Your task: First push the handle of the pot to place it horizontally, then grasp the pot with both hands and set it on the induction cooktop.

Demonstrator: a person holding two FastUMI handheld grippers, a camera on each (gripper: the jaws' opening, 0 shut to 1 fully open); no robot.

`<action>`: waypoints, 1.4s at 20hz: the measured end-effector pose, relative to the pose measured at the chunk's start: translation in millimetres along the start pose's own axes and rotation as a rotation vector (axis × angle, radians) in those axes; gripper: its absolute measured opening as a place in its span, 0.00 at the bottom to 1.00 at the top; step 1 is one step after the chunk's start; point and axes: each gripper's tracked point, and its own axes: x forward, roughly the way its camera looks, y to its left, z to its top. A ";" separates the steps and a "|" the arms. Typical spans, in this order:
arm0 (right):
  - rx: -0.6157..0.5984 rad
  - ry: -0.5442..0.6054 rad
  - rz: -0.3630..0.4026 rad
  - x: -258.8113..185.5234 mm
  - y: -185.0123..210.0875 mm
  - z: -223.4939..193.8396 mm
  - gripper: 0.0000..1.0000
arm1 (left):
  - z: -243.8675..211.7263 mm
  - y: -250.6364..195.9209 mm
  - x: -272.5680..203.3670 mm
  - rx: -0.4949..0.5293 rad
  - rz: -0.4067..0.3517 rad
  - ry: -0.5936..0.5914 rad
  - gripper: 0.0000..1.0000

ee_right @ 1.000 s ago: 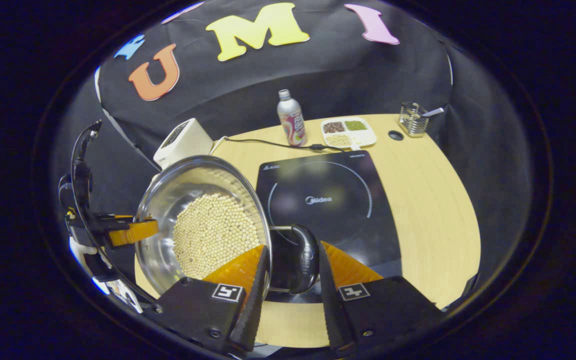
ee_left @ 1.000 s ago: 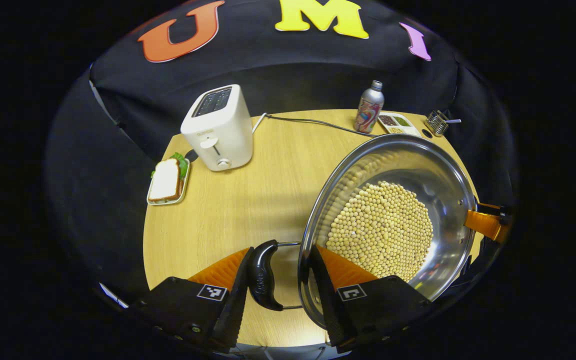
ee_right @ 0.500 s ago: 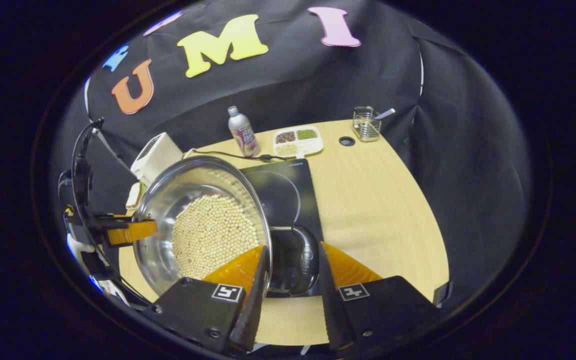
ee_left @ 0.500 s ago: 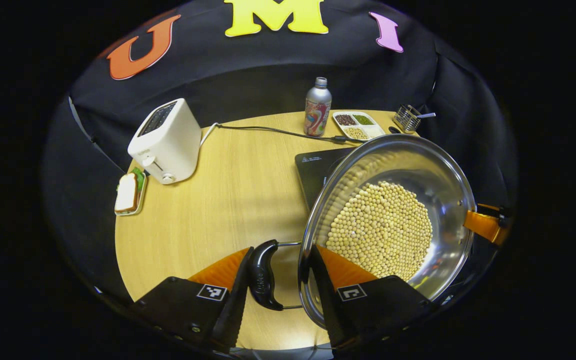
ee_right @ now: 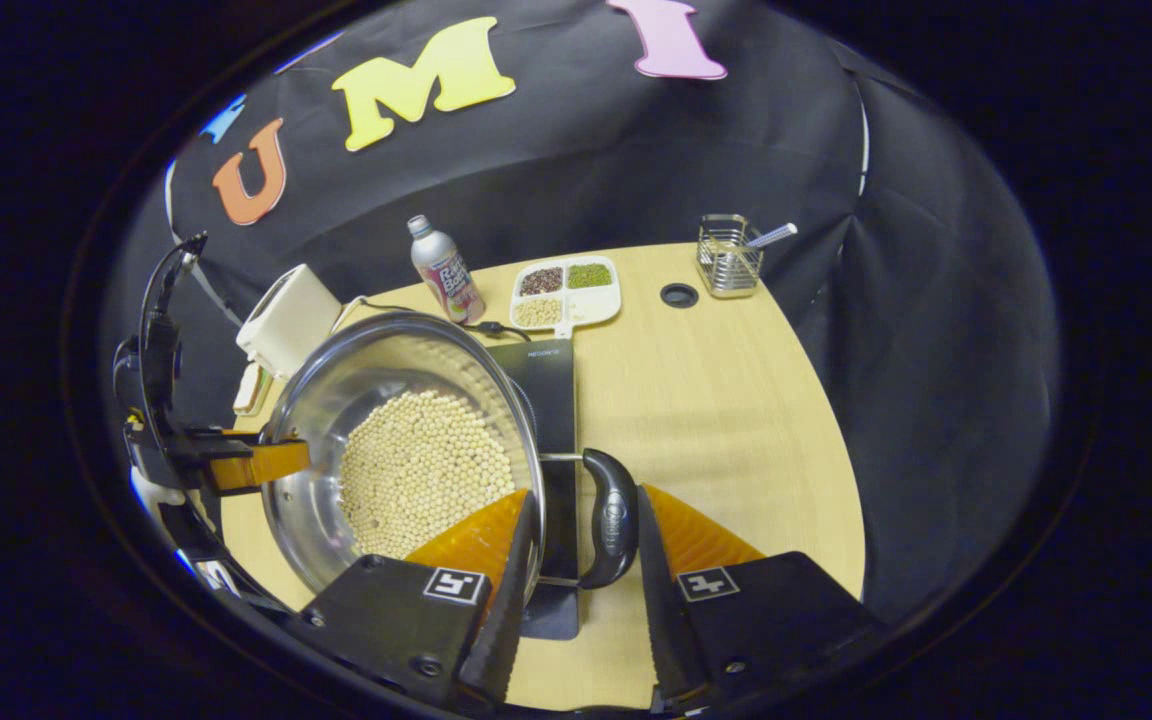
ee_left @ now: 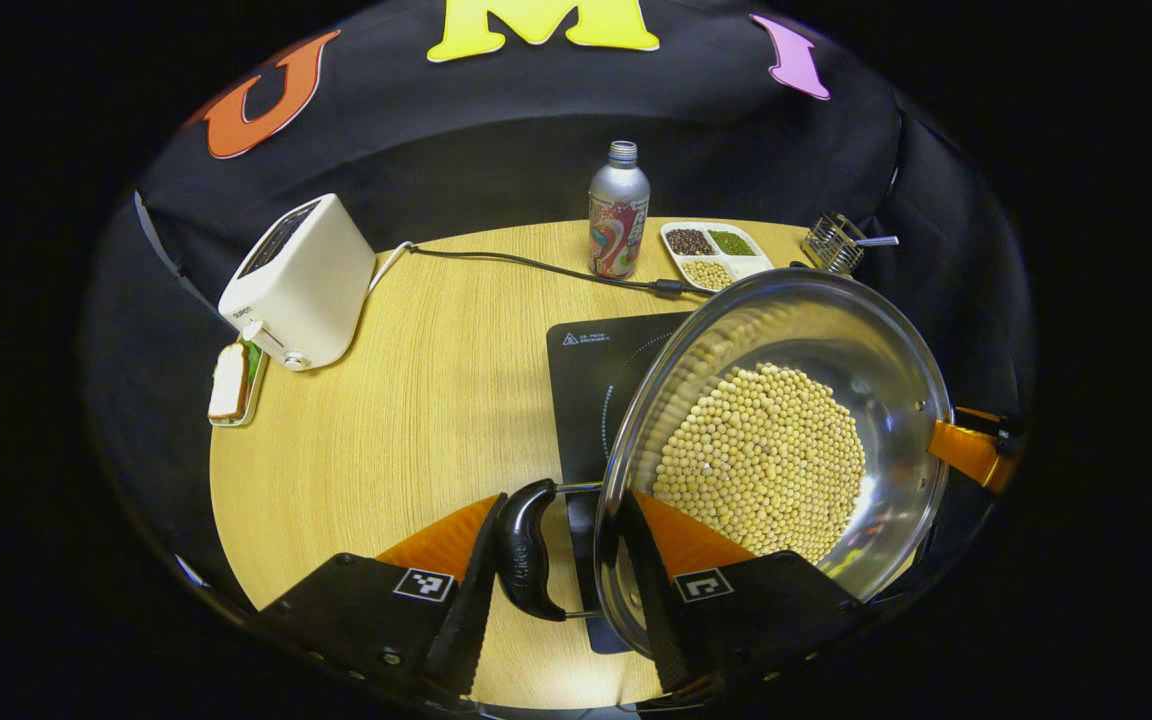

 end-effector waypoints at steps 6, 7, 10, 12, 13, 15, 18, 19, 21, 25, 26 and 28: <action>-0.030 0.033 0.021 18.8 2.2 15.5 0.53 | 9.4 8.5 22.4 -0.036 0.025 0.031 0.70; -0.031 0.038 0.022 25.1 3.2 17.0 0.53 | 11.8 9.4 27.1 -0.034 0.026 0.040 0.65; -0.023 0.056 0.023 41.1 2.7 20.4 0.53 | 19.9 13.7 38.4 -0.025 0.036 0.044 0.65; -0.018 0.064 0.021 55.6 4.0 22.2 0.53 | 21.5 16.2 45.8 -0.017 0.037 0.048 0.65; -0.023 0.065 0.017 61.6 3.9 24.1 0.53 | 21.9 15.4 49.5 -0.015 0.034 0.054 0.71; -0.046 0.062 0.014 66.0 1.3 26.9 0.53 | 19.0 15.8 56.1 -0.022 0.032 0.072 0.65; -0.075 0.032 0.020 70.3 -0.2 29.7 0.54 | 22.3 16.2 56.4 -0.013 0.031 0.046 0.75; -0.055 0.021 0.021 67.2 -2.1 28.2 0.54 | 23.2 15.8 58.1 -0.007 0.028 0.043 0.75; -0.032 0.018 0.016 66.8 -0.5 25.9 0.55 | 27.0 16.0 60.9 0.000 0.031 0.028 0.75; -0.021 0.014 0.023 67.0 -0.3 25.7 0.55 | 28.0 15.2 61.1 0.008 0.030 0.023 0.66; -0.023 0.012 0.022 67.1 -0.1 27.0 0.55 | 28.8 14.9 61.0 0.007 0.032 0.021 0.66; -0.039 0.010 0.016 67.1 -1.0 26.0 0.55 | 29.2 15.7 60.9 0.010 0.037 0.017 0.66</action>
